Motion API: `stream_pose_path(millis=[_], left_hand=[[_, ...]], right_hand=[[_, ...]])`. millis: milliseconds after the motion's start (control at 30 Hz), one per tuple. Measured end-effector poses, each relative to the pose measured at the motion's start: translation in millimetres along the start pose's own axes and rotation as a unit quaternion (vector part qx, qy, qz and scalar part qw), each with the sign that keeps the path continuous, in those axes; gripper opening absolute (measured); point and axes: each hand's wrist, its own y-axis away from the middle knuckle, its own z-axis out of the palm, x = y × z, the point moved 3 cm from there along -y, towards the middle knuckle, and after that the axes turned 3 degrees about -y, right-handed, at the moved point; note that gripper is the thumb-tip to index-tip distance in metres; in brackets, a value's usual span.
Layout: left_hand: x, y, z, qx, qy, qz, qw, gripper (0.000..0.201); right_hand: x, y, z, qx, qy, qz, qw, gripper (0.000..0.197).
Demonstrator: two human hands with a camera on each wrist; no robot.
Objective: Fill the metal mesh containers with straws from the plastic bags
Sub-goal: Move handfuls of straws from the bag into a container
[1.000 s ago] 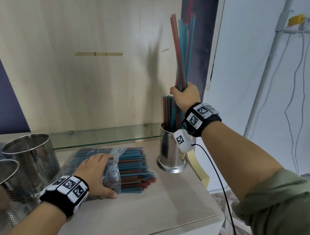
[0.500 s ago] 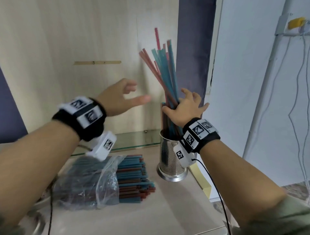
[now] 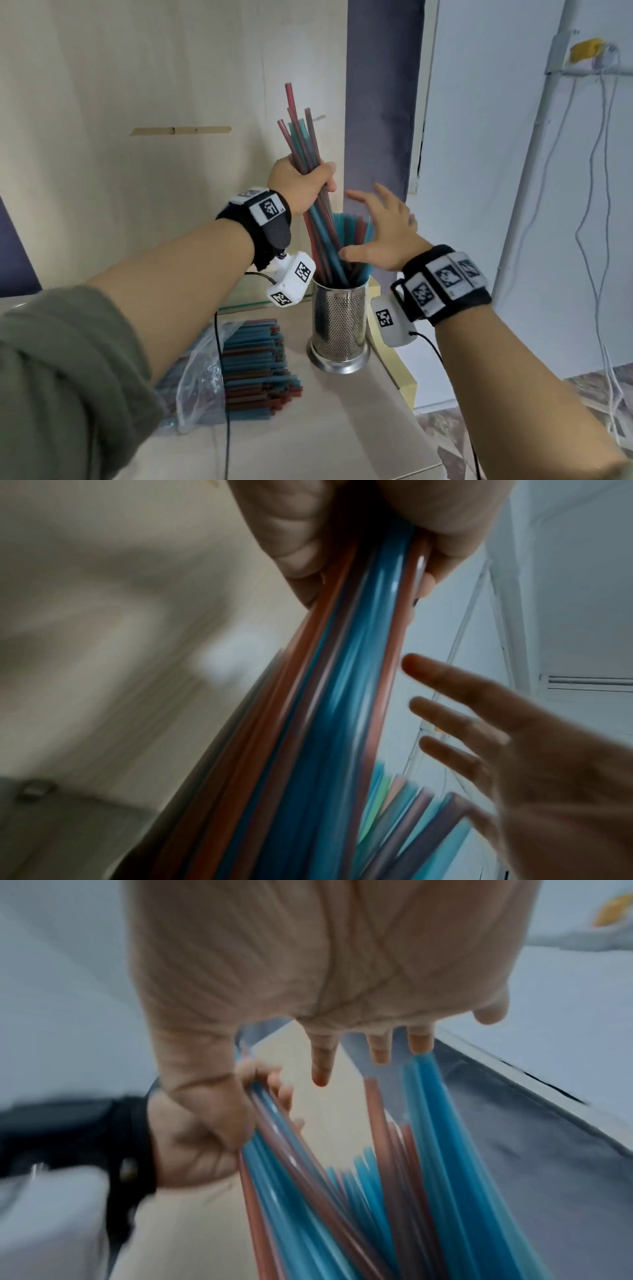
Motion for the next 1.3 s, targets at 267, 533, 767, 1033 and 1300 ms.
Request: stream_pose_path(millis=[267, 533, 767, 1033, 1300], left_hand=[[-35.2, 35.4, 34.9, 0.028, -0.147, -0.01, 0.989, 0.02], [-51.0, 33.4, 32.0, -0.011, -0.238, -0.026, 0.971, 0.069], [-63.6, 40.4, -10.5, -0.095, -0.209, -0.052, 0.972, 0.116], [-108.2, 105.9, -102.8, -0.262, -0.459, -0.056, 0.847, 0.112], [-178.0, 165.7, -159.0, -0.329, -0.557, -0.137, 0.75, 0.146]], right_hand=[[45.6, 20.2, 43.5, -0.047, -0.282, 0.045, 0.957, 0.138], [38.9, 25.3, 57.5, -0.018, -0.363, 0.0, 0.932, 0.125], [42.0, 26.6, 66.9, 0.033, -0.371, -0.009, 0.928, 0.126], [13.4, 72.8, 54.5, 0.243, -0.201, 0.056, 0.947, 0.109], [-54.0, 101.9, 127.3, -0.168, -0.033, -0.095, 0.981, 0.056]])
